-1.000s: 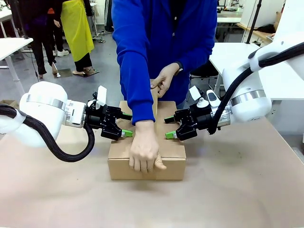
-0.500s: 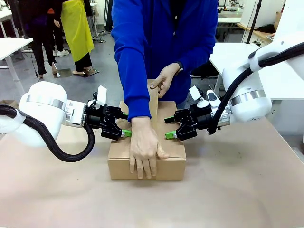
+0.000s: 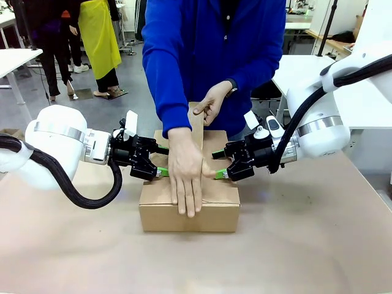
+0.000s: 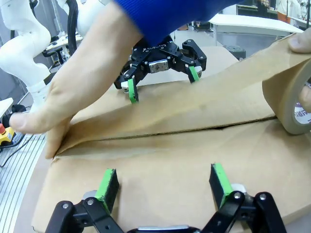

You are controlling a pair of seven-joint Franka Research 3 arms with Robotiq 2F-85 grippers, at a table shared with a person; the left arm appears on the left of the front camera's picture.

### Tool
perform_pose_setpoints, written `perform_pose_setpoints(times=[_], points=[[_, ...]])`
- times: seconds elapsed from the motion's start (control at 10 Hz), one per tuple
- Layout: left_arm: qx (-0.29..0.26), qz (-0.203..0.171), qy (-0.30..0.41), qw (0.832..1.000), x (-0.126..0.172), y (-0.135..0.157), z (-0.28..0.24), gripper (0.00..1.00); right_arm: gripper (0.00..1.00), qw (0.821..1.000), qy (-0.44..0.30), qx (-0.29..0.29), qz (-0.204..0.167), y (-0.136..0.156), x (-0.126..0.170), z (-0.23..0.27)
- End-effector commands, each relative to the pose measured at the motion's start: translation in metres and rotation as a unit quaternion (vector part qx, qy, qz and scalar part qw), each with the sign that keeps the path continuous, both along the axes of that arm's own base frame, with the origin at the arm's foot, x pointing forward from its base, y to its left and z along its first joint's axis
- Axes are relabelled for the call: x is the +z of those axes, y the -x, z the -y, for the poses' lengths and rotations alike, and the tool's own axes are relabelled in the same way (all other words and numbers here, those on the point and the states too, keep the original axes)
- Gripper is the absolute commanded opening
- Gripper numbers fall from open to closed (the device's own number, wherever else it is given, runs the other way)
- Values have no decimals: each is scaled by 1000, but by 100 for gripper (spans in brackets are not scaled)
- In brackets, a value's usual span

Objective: Pack the gift set into the box.
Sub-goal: Press and hold the closed box until the human finishes sealing it.

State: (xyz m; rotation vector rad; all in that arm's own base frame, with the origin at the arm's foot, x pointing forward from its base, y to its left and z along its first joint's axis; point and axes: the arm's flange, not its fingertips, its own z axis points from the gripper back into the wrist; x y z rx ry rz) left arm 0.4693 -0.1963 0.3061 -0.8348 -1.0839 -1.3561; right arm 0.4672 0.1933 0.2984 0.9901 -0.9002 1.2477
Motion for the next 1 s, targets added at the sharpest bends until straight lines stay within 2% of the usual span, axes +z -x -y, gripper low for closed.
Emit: perform_pose_setpoints(times=[0.0, 0.9], points=[[0, 0, -4, 1000, -3, 1, 0, 100, 100, 1000, 4, -1, -1, 1, -3, -1], [0, 0, -4, 1000, -3, 1, 0, 100, 100, 1000, 4, -1, -1, 1, -3, -1]])
